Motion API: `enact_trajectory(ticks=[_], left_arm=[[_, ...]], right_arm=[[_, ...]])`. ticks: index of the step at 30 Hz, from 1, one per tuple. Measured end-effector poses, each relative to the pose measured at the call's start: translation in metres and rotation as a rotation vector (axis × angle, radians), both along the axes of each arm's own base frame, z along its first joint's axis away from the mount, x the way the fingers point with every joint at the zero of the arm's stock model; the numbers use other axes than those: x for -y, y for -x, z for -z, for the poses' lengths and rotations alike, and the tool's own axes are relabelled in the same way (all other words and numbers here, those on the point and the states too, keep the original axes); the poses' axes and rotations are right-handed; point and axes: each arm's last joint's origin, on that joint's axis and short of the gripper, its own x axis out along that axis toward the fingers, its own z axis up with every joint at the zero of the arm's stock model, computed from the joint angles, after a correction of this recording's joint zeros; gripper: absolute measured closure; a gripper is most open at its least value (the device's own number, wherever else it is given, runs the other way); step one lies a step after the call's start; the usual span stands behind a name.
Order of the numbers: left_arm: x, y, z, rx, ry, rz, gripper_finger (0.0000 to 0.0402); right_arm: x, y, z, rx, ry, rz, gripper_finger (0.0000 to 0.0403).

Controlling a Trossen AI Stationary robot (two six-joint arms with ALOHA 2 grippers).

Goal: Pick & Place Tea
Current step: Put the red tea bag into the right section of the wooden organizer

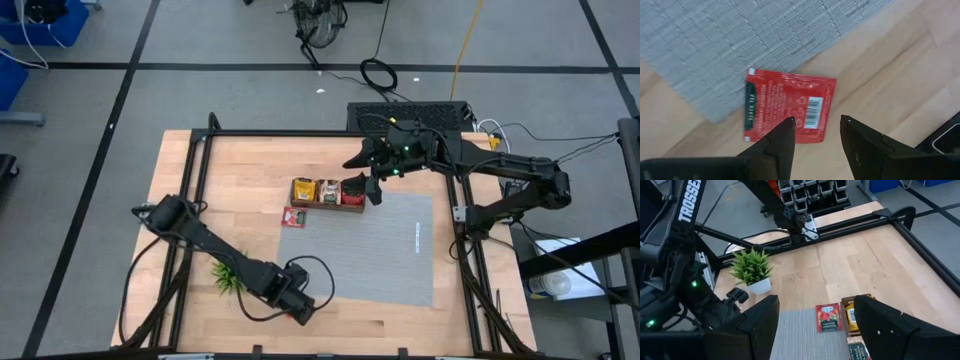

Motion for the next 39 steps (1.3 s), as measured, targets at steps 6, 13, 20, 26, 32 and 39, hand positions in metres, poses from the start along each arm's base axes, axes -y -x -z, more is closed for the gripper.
enact_trajectory(ticks=[6,13,20,26,32,39], left_arm=[[0.004,-0.002,0.004,0.022,-0.001,-0.016,0.0245],[0.014,-0.007,0.025,0.017,0.009,-0.010,0.0245],[0.018,-0.006,0.041,-0.043,0.003,0.005,0.0245],[0.019,-0.008,0.052,-0.076,0.015,0.004,0.0246],[0.013,-0.008,0.054,-0.118,0.021,0.009,0.0331],[0.012,-0.009,0.054,-0.114,0.024,0.041,0.0396]], right_arm=[[0.002,0.000,0.000,0.000,0.005,0.004,0.0165],[0.002,0.000,0.000,0.000,0.016,-0.001,0.0165],[0.002,0.001,0.001,-0.008,0.015,-0.002,0.0165],[0.002,0.001,0.001,-0.007,0.014,-0.003,0.0165],[0.002,0.001,0.001,-0.007,0.016,-0.003,0.0165],[0.002,0.001,0.001,-0.006,0.025,-0.007,0.0165]])
